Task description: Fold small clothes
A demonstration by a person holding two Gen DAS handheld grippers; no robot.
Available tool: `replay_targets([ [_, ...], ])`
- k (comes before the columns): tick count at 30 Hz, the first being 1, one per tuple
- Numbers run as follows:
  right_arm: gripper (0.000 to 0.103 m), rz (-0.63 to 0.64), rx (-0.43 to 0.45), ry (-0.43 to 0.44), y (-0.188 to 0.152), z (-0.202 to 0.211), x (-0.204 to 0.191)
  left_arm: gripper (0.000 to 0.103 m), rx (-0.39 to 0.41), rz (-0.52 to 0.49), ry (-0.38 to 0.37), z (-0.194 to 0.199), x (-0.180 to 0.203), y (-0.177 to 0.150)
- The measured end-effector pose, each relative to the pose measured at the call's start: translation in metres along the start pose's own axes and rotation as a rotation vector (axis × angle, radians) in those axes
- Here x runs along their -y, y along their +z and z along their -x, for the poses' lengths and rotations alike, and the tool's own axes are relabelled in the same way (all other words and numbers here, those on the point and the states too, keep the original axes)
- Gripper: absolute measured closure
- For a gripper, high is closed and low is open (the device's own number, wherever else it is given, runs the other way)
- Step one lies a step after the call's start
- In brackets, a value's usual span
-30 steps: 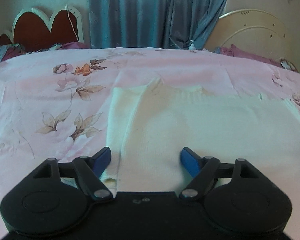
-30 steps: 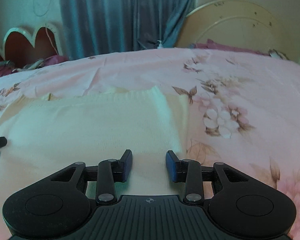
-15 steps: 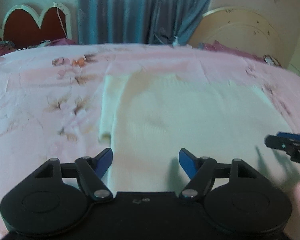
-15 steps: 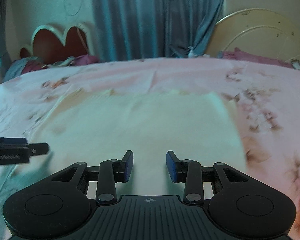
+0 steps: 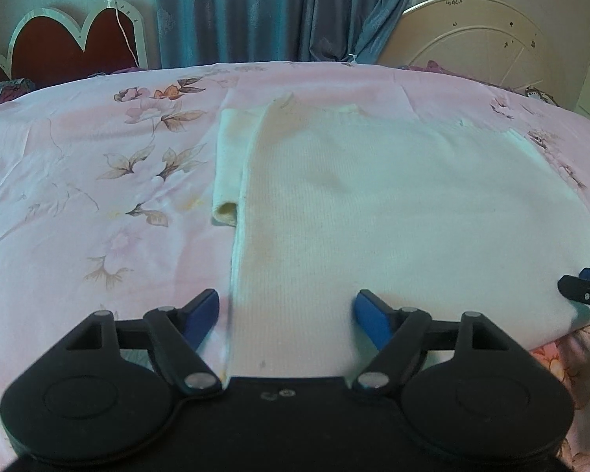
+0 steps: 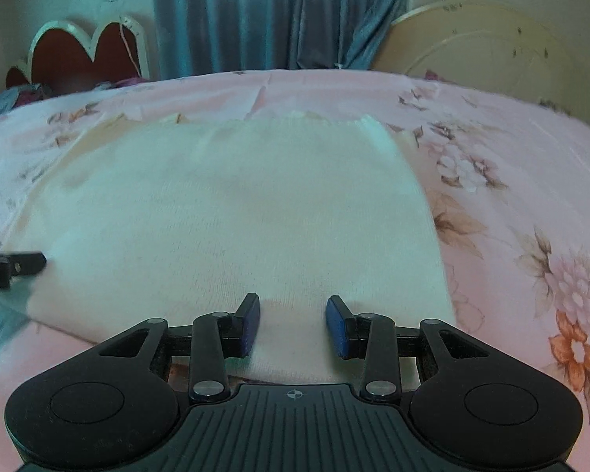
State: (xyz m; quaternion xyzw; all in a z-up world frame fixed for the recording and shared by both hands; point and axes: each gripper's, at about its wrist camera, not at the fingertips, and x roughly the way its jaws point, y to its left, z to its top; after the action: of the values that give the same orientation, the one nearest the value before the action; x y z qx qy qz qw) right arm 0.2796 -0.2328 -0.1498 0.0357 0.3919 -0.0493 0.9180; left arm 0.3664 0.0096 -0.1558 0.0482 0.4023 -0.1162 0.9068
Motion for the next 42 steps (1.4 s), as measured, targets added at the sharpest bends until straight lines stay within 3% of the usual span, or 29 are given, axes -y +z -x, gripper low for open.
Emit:
replay_targets([
  [6,0.066,-0.004,-0.004,-0.004,0.000,0.000,-0.003,0.025,-0.013,0.004,0.004,0.002,0.001,0.002],
  [12,0.064,-0.011,-0.065,0.005,0.015,0.001,-0.002,0.022,-0.049,0.022,0.004,0.006,0.000,0.005],
  [18,0.064,-0.031,0.006,0.089,0.030,0.015,-0.013,0.021,-0.067,0.091,-0.035,0.026,-0.004,0.005],
  [28,0.064,0.018,0.021,0.201,0.049,0.009,-0.022,0.021,-0.177,0.450,-0.158,0.051,-0.026,-0.034],
  [33,0.064,0.032,0.017,0.238,0.051,0.002,-0.022,0.020,-0.125,0.660,-0.276,0.040,-0.031,-0.045],
  [39,0.064,0.039,0.020,0.258,0.055,-0.009,-0.025,0.015,0.011,0.913,-0.365,0.013,-0.040,-0.043],
  [42,0.064,0.039,0.027,0.256,0.060,-0.017,-0.027,0.015,0.087,0.986,-0.387,-0.001,-0.041,-0.038],
])
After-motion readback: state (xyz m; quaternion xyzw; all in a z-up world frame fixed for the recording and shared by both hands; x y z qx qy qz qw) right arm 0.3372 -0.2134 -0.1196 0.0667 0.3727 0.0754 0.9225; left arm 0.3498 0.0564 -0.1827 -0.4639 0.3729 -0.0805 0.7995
